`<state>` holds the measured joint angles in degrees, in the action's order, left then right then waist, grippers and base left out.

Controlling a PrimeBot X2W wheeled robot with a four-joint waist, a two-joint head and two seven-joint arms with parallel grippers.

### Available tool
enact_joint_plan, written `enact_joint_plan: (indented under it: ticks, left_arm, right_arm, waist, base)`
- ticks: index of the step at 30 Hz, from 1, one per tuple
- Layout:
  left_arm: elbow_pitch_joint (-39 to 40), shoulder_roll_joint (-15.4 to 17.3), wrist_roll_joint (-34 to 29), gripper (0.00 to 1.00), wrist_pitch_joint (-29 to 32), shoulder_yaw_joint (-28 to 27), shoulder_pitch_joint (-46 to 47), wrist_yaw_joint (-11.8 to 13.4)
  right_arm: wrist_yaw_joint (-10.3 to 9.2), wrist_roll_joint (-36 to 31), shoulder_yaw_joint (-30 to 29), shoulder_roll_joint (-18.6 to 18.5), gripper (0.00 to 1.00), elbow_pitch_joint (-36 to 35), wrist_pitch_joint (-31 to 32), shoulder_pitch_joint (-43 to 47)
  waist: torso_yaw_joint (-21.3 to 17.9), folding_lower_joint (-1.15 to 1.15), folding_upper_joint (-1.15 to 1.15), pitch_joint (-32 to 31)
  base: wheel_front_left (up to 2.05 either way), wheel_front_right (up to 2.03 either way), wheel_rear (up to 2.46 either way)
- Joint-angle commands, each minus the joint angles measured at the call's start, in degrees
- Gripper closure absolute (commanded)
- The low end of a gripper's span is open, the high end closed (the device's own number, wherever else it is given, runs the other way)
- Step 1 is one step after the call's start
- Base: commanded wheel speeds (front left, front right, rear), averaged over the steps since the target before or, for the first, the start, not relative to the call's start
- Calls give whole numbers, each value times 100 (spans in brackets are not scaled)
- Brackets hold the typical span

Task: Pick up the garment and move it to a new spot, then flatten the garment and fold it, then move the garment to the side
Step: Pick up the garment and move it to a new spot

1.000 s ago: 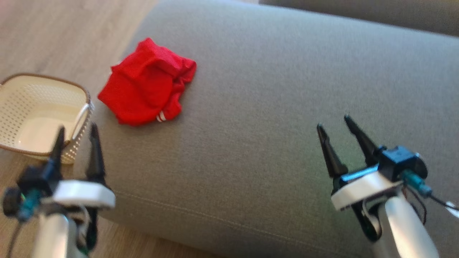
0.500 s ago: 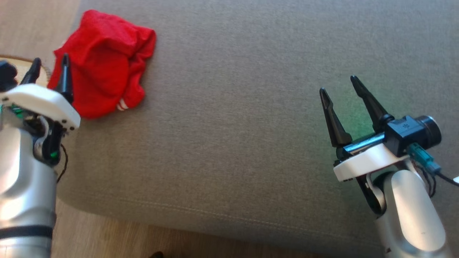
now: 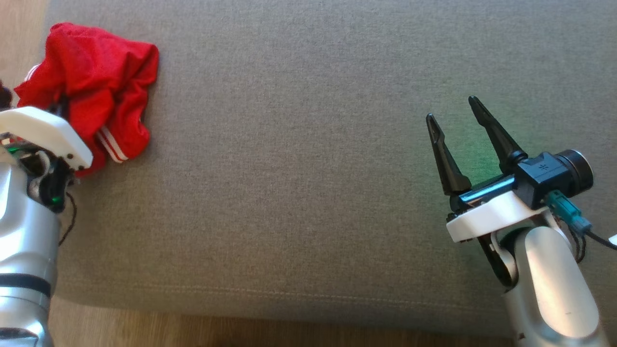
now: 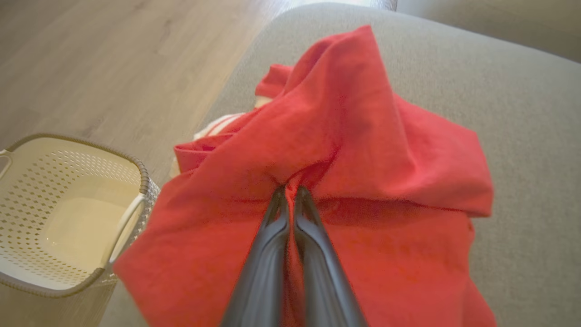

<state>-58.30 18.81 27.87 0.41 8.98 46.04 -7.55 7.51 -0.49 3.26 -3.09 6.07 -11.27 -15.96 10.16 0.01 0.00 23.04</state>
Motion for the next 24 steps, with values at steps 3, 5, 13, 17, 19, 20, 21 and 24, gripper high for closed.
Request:
enact_joint_plan:
  ticks: [3,5,13,17,19,20,21,24]
  left_arm:
    - [30,438,-44,100,-432,-121,276,7]
    - [45,440,-68,100,-760,-57,303,7]
    - [866,283,-65,100,-1446,275,172,7]
    - [1676,61,56,100,-1493,344,-79,7]
    - [2133,-64,117,100,-1501,341,-244,41]
    - [2375,-144,146,100,-1502,352,-337,72]
    - [2621,-228,169,100,-1491,378,-436,107]
    - [3347,-496,290,100,-1347,460,-724,225]
  right_arm:
    - [-2,66,115,22,0,-173,-48,-10]
    - [-2,113,87,22,0,-125,-77,30]
    - [-2,340,-62,22,0,143,-221,171]
    - [-2,435,-108,22,0,239,-272,194]
    - [-2,473,-112,22,0,261,-293,198]
    - [-2,495,-123,22,0,272,-302,205]
    - [-2,515,-134,22,0,282,-310,212]
    - [-2,565,-139,22,0,297,-329,211]
  waist:
    - [-41,-1,0,-141]
    - [-40,-1,0,-261]
    - [17,-1,0,-954]
    - [-46,-1,0,-1242]
    - [-125,-1,0,-1344]
    - [-174,-1,0,-1392]
    - [-228,-1,0,-1430]
    - [-434,-1,0,-1496]
  base:
    - [0,0,0]
    - [0,0,0]
    - [0,0,0]
    - [0,0,0]
    - [0,0,0]
    - [0,0,0]
    - [0,0,0]
    - [0,0,0]
